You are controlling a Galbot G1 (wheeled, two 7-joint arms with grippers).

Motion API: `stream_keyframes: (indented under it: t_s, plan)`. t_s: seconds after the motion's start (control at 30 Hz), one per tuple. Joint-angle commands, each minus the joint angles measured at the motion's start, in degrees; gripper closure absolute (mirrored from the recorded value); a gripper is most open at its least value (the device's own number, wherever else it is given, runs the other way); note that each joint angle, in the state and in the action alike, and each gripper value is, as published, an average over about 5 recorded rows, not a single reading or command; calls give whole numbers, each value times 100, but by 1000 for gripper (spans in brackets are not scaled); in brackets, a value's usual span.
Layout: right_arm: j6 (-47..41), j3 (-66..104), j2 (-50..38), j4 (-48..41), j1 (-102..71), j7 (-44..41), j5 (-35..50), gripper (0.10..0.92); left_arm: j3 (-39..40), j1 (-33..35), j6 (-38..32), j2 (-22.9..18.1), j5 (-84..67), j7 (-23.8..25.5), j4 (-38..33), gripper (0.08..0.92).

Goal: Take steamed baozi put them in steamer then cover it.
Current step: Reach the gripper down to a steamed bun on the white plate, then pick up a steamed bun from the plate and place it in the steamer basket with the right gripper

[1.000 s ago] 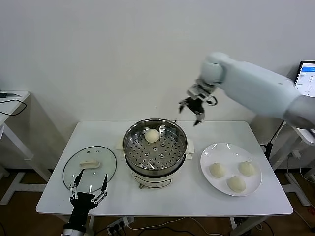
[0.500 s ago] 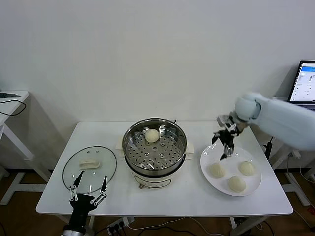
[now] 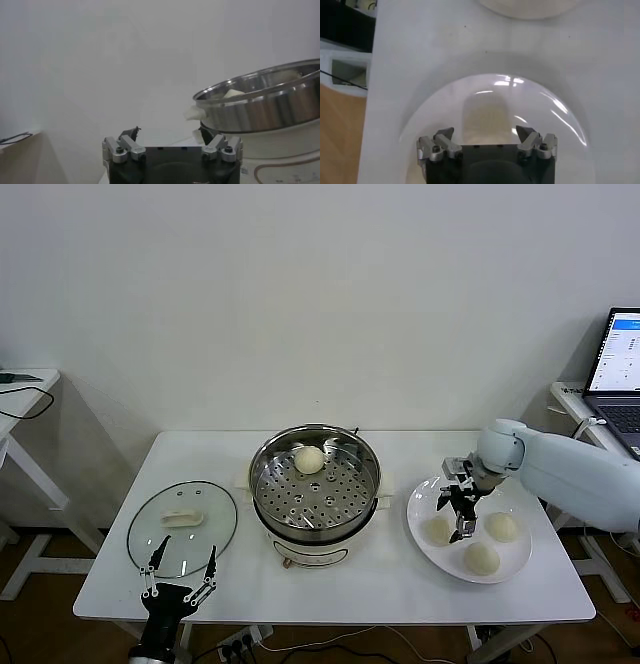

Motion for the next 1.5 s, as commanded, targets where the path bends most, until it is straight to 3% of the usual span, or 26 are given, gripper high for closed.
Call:
stream_keyframes:
  t_s: [0.03,0.17,0.57,0.87,1.17,1.5]
  plan:
    - [-104,159,80,-178,-332,145,-98,203,-7,7,80,5,-47,-28,-36,177]
    - [-86,179,152,-245,-358,168,-129,211,-28,-2,67,16,-56,-25,-24,177]
    - [-51,202,138,-177,-204,54,-211,356,-22,-11,70,-5,-59,-33,-20,177]
    - [455,401,235,-106,1474,-1408,-280,364,1,-4,85,48,-65,-34,-96,177]
    - [439,-551,1231,361,3477,-1992,744,364,114,-64,112,76,-82,-43,-143,177]
    - [-144,-1097,2859,479,3487,-1253,1725,376,102,-83,109,92,-85,-50,-166,177]
